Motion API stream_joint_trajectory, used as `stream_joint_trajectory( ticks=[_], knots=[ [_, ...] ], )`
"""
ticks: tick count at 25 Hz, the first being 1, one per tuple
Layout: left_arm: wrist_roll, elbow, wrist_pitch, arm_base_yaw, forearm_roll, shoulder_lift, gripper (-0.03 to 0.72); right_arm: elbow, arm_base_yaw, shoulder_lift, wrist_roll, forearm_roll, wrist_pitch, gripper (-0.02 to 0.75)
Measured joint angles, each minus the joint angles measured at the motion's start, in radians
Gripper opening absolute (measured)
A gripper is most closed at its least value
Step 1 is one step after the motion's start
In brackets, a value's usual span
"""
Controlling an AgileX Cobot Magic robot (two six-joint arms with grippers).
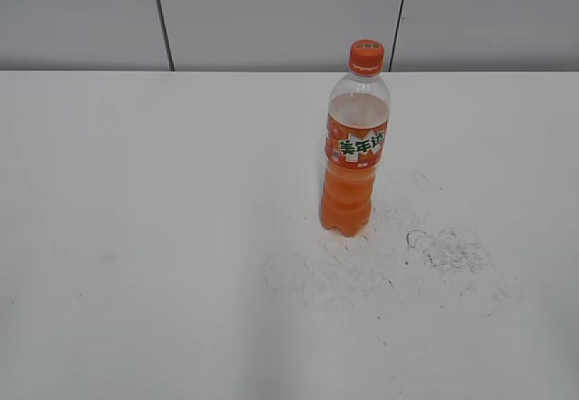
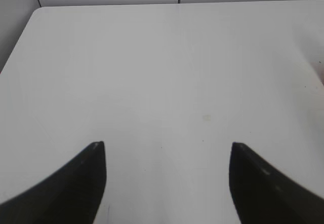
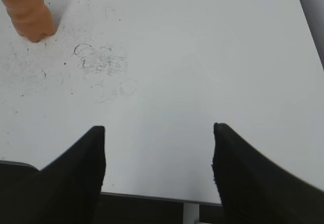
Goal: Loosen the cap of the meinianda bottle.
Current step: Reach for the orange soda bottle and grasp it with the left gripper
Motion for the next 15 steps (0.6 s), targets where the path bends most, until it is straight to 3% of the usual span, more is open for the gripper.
stream_joint_trajectory(
  ticks=[10, 15],
  knots=[
    [0.0, -0.013, -0.007, 0.0, 0.0, 0.054, 0.582, 0.0, 0.0, 0.0, 0.0, 0.0, 0.0, 0.493],
    [0.0, -0.096, -0.194, 0.0, -0.018, 0.229, 0.582, 0.0, 0.0, 0.0, 0.0, 0.0, 0.0, 0.493]
  ],
)
